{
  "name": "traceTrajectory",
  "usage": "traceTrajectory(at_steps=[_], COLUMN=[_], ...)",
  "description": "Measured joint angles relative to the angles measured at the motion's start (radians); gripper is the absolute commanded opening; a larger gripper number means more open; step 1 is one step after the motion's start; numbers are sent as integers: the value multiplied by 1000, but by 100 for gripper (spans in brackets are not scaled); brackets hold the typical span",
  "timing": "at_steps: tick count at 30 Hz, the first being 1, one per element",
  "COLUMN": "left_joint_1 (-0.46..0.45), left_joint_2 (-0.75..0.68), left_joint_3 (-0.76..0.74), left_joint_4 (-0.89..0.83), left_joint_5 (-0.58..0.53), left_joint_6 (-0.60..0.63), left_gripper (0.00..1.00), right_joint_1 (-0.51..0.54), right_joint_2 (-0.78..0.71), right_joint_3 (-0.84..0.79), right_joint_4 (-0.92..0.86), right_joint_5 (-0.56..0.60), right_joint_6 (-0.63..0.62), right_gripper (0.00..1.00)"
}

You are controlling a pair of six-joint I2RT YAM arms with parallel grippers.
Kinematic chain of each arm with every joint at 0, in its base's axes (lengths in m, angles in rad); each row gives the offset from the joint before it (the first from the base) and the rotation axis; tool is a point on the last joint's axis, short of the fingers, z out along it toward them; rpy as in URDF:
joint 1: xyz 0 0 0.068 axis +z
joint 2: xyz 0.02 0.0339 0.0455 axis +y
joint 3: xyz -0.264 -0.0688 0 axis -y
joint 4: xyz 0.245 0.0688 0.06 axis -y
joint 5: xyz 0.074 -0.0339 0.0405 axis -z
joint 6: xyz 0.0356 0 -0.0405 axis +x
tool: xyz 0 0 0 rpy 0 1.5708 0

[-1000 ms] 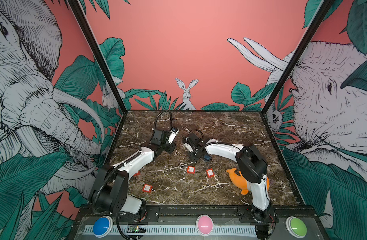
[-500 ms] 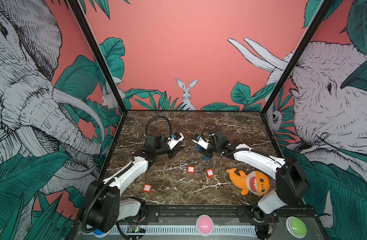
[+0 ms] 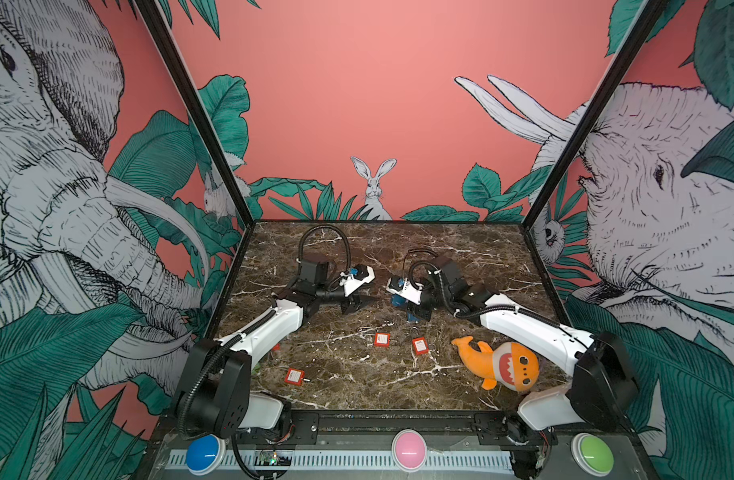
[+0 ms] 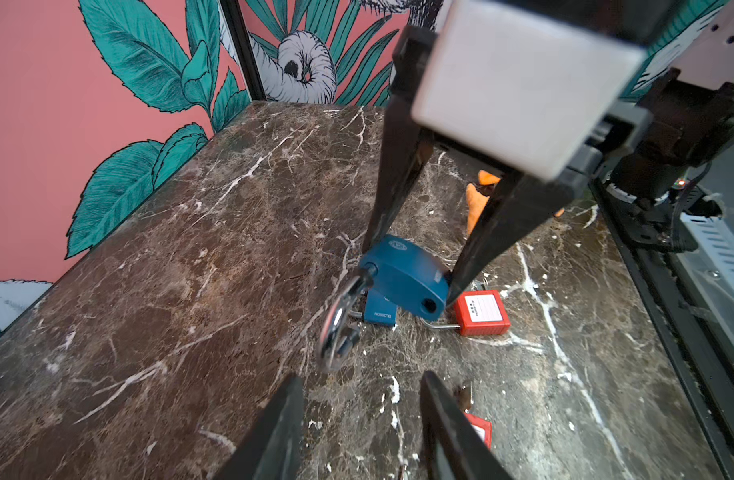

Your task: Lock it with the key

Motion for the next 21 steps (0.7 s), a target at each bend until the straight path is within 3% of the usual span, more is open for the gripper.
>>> traceTrajectory(at_steps=[6, 12, 21], left_joint_1=[0, 0, -2], left_joint_2=[41, 74, 105], left_joint_3=[36, 71, 111], left_joint_4=[-7, -50, -118], left_joint_5=[6, 29, 95], left_joint_6=[2, 20, 55], left_gripper=[47, 34, 34], right_joint_1=[0, 0, 0], right_joint_2=[0, 0, 0], right_joint_3=[0, 0, 13], right_joint_4=[-13, -36, -52], right_joint_5=[-15, -18, -18], right_joint_6=[-28, -50, -76], right_gripper=[25, 25, 25])
